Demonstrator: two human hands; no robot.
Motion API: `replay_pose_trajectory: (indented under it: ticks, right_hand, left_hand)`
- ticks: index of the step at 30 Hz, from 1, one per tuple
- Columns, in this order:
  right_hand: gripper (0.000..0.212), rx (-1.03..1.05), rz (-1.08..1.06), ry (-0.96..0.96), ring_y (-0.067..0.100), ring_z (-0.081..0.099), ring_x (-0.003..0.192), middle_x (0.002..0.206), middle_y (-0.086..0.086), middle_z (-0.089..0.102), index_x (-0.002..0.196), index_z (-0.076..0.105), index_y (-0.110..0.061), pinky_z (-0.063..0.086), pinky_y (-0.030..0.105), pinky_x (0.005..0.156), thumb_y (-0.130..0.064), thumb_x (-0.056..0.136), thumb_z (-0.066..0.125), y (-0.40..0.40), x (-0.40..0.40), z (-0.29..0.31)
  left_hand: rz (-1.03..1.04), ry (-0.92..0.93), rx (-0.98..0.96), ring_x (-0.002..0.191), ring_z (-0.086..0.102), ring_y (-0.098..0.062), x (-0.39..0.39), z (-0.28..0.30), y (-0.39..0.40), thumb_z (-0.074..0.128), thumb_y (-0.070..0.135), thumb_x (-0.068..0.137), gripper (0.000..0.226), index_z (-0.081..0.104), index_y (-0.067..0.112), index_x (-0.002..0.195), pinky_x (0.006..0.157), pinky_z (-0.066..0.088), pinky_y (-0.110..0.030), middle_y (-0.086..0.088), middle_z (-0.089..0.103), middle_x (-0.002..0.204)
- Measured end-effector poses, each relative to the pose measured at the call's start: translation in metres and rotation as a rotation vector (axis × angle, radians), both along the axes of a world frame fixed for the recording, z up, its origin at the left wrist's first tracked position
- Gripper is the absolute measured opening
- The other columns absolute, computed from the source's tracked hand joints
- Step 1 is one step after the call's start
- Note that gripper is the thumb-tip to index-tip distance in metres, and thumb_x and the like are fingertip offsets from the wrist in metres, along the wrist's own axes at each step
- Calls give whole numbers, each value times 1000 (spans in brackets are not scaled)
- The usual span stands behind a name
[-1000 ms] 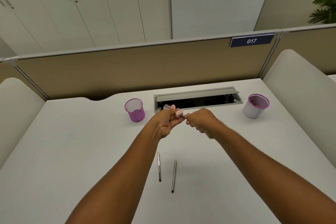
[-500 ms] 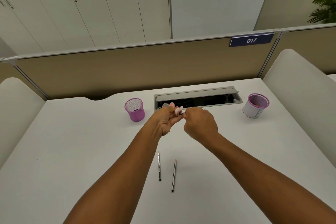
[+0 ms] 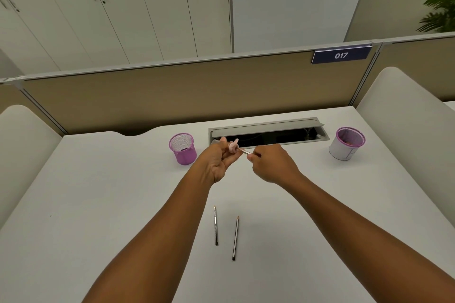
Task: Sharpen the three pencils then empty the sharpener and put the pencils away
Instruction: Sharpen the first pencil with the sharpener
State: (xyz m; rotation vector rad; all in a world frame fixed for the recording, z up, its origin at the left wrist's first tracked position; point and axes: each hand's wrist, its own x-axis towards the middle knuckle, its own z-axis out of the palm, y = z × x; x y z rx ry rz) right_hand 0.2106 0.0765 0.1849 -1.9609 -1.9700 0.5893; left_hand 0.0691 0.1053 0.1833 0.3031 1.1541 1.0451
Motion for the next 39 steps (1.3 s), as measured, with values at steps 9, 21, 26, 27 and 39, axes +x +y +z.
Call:
replay_pose_trajectory:
  ticks: [9,21,26,27,39]
  right_hand:
    - [21,-19,28,171,15,53,72,86,7,64,95,66,-8,37,21,56,-24,97,52,-4,6,-15]
    - [18,162,8,175,16,53,82,101,6,57,104,69,-11,42,25,69,-21,94,58,-6,11,-23]
    - [14,350,64,58,16,51,71,89,1,59,93,66,-13,39,23,57,-24,93,58,-6,10,-22]
    - [17,367,71,15,16,49,68,87,2,59,92,66,-12,33,20,53,-24,95,55,-6,9,-22]
    - [30,6,-137,86,16,49,60,63,0,52,72,60,-10,30,23,50,-24,96,48,-1,-3,-9]
  left_hand:
    - [27,-37,-23,80,66,-28,-2,-6,-1,45,9,101,39,47,8,139,96,51,-46,-20,65,95]
    - [-29,-20,-5,81,67,-26,0,-6,-4,51,14,99,26,54,1,122,89,54,-45,-20,65,94]
    - [-56,-7,-6,90,68,-30,1,-8,-5,53,15,98,22,57,-1,112,74,59,-41,-19,69,95]
    - [-59,-8,-5,90,68,-30,1,-8,-5,53,16,97,20,57,-2,107,74,59,-41,-19,69,94]
    - [-82,17,-8,79,67,-27,5,-17,-7,50,18,99,22,58,-1,91,94,51,-43,-17,66,89]
